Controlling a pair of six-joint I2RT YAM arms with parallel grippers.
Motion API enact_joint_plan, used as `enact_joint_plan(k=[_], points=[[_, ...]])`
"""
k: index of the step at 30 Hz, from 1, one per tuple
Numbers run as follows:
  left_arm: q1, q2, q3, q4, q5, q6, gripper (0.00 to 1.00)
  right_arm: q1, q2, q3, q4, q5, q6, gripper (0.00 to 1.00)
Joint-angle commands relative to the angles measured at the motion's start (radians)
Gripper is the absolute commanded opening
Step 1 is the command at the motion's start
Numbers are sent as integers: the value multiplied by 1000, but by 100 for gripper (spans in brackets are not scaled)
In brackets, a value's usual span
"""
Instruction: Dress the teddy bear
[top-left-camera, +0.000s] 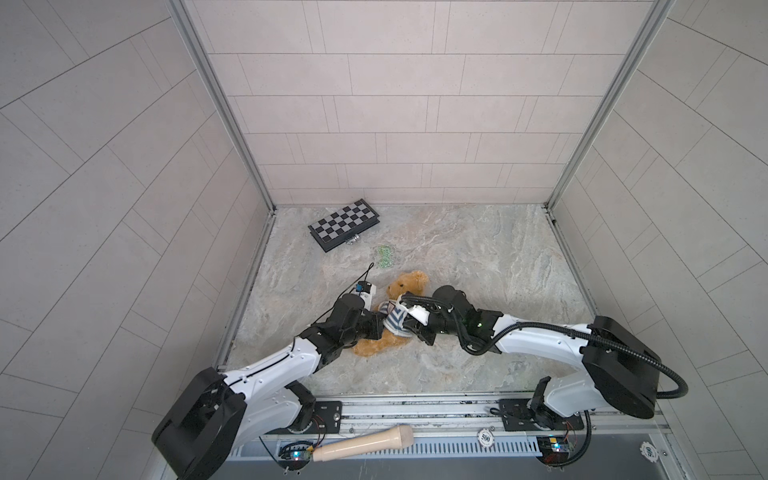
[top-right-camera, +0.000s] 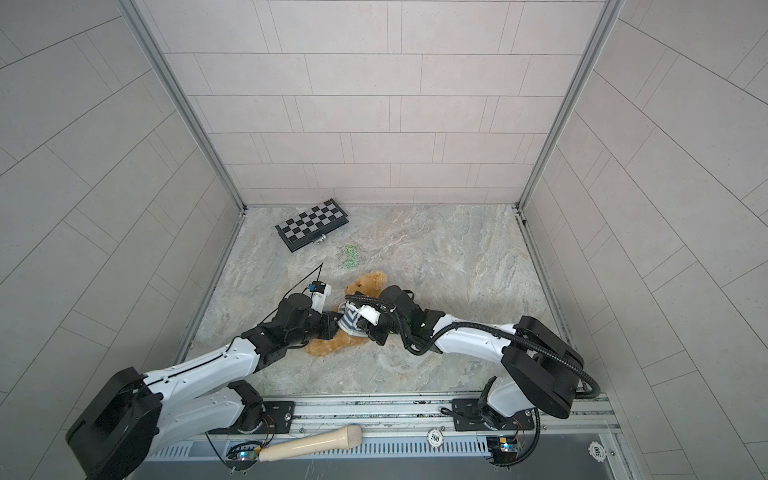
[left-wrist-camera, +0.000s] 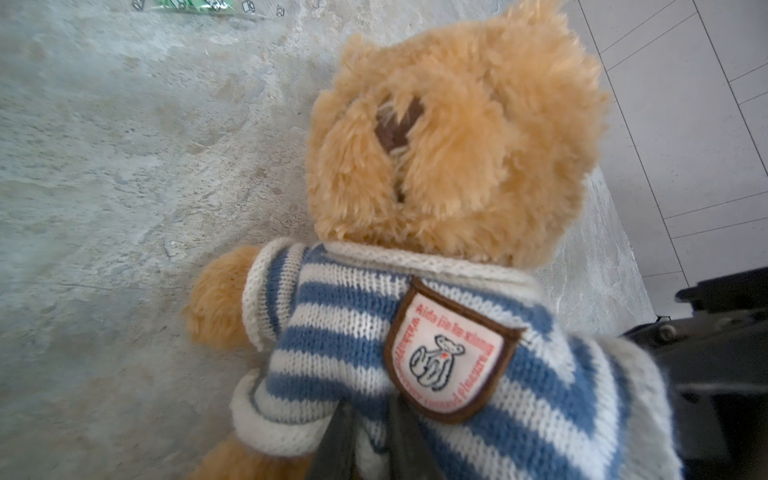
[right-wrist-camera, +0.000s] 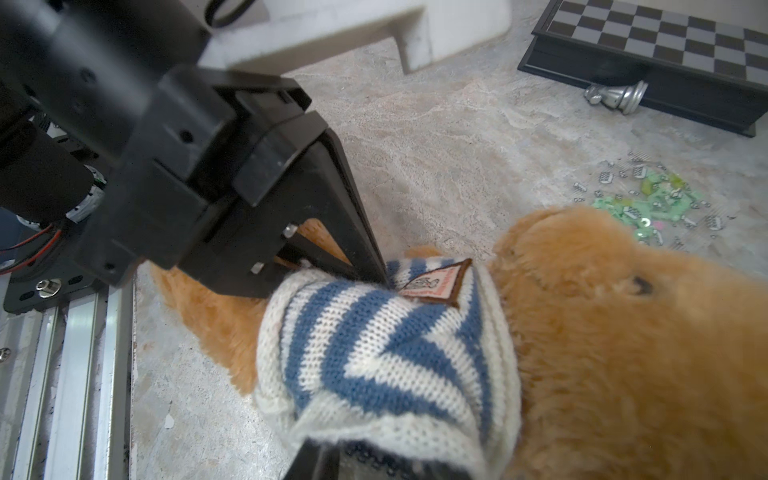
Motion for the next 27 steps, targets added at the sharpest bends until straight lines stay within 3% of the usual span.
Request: enact_joint_plan(k=[1,8,15,19,27], points=[[-5,18,-15,-15,50,24,20,4,-33,-9,75,55,-6,32],[-5,22,-16,-12,52,27,19,5,-24,-2,89,81,1,39],[-5,25,-12,-17,54,33,18,5,33,29,95,44,0,39],[-5,26,-11,-15,55,32,18,7,63,38,97,9,2,35],[-5,23,-4,-27,52,33,17,9,38,32,58,22,-17,12]])
